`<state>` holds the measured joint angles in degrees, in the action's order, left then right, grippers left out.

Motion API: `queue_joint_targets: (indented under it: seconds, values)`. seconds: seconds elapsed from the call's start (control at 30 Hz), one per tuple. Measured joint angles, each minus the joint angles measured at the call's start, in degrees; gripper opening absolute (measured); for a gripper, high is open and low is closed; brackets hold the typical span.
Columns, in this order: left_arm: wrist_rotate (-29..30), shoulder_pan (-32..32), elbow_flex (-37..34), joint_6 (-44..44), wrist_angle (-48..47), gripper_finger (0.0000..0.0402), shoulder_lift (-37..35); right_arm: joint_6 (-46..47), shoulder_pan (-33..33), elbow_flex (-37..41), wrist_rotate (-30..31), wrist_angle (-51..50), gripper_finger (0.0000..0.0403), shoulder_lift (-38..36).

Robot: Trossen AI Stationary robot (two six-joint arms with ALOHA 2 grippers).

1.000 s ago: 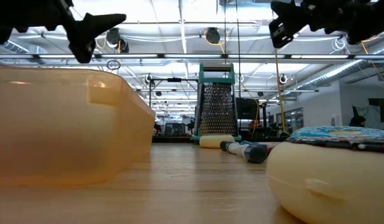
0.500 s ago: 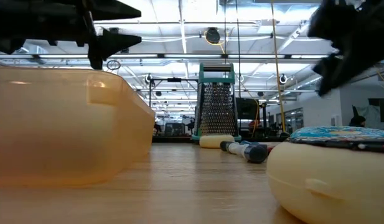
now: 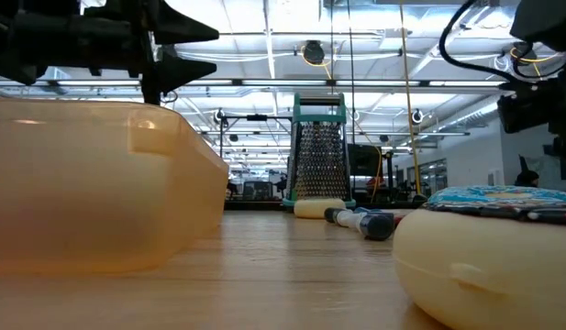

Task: Pick & Place Food Item
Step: Put the bottom red popcorn bag into the orange bin

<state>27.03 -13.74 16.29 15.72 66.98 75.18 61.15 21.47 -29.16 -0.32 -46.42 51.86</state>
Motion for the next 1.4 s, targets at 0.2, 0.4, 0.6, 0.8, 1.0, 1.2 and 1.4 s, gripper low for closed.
queue_joint_targets:
  seconds: [0.2,0.4,0.6,0.8,1.0,1.2,1.4]
  values:
    - [-0.58,0.00,0.00,-0.21,0.01,0.0269,0.00,2.12,0.00,2.68,0.00,5.42,0.0183,-0.29]
    - [-0.61,0.00,0.00,-0.25,0.02,0.0269,0.00,4.29,-0.02,8.19,-2.32,16.81,0.0181,-0.38]
    - [-0.62,0.00,0.00,-0.62,0.02,0.0269,0.00,6.07,-0.07,11.44,-2.48,22.95,0.0180,-0.60]
    - [-0.62,0.00,0.00,-0.59,-0.24,0.0269,0.02,4.06,-0.07,11.82,-2.71,26.21,0.0169,-0.84]
    - [-0.62,0.00,0.00,-0.38,-1.03,0.0269,0.02,2.01,-0.07,11.93,-2.67,26.45,0.0102,-0.77]
    - [-0.62,0.00,0.00,-0.34,-1.27,0.0269,0.02,-2.41,-0.04,11.99,-1.91,27.32,0.0012,-0.87]
    - [-0.62,0.00,0.00,-0.34,-1.27,0.0269,0.02,-8.25,-0.02,10.71,0.39,29.40,0.0001,-3.70]
